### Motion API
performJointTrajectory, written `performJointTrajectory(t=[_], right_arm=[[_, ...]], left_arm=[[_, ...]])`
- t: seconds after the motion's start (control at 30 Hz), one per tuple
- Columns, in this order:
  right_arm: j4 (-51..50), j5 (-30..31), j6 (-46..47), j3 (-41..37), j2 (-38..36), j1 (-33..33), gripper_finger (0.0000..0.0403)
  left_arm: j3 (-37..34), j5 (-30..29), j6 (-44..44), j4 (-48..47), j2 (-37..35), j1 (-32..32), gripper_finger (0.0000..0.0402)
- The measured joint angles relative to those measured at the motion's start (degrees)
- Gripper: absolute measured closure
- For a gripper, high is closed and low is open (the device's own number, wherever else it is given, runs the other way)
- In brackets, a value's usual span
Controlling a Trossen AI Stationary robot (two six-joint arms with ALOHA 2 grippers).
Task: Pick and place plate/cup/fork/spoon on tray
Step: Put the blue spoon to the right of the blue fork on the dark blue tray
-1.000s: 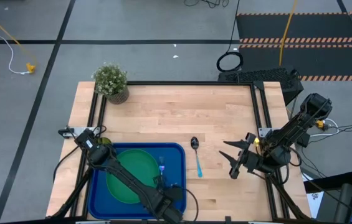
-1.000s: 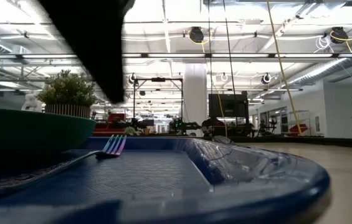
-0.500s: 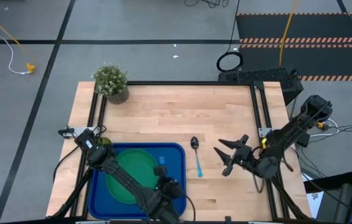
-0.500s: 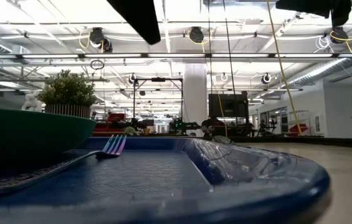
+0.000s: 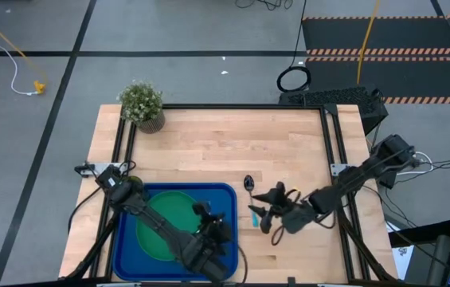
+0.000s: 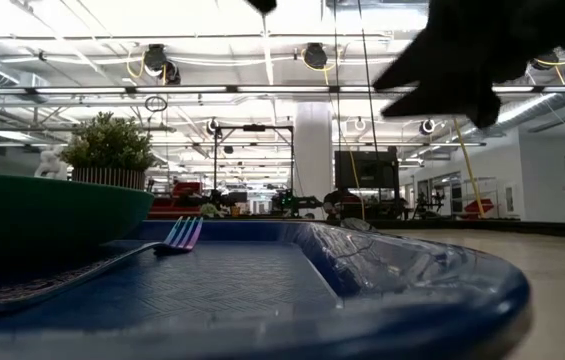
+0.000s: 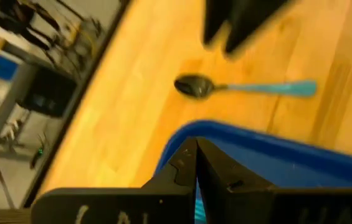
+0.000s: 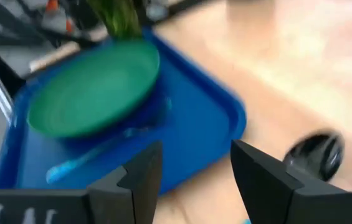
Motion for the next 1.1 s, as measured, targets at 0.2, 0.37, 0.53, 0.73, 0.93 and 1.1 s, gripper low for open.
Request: performJointTrajectory(t=[0.2, 0.37, 0.53, 0.73, 0.93, 1.1], right_arm=[[-5.9, -6.35, 6.33, 4.29, 5.58, -2.11, 0.022], [-16.02, -6.72, 9.23, 12.71, 10.71, -2.5, 0.022], [-28.36, -6.75, 14.64, 20.57, 15.88, -2.49, 0.022], [-38.67, -8.97, 21.24, 24.6, 17.71, -2.61, 0.022], [-43.6, -9.56, 23.93, 24.75, 17.89, -5.3, 0.022], [-45.34, -11.78, 24.81, 24.73, 19.02, -7.95, 0.022]], left_arm=[[0.0, -6.03, -1.13, 2.29, -0.23, -3.27, 0.0394], [0.0, -8.67, 0.85, 3.64, -0.23, -6.09, 0.0394], [0.0, -14.83, 1.35, 3.54, -0.23, -9.04, 0.0394], [0.0, -18.05, 1.22, 3.8, -0.73, -10.66, 0.0394], [0.0, -15.8, 7.22, 13.31, -0.71, -9.98, 0.0394], [-1.32, -8.28, 27.19, 32.53, -0.73, -9.69, 0.0394]])
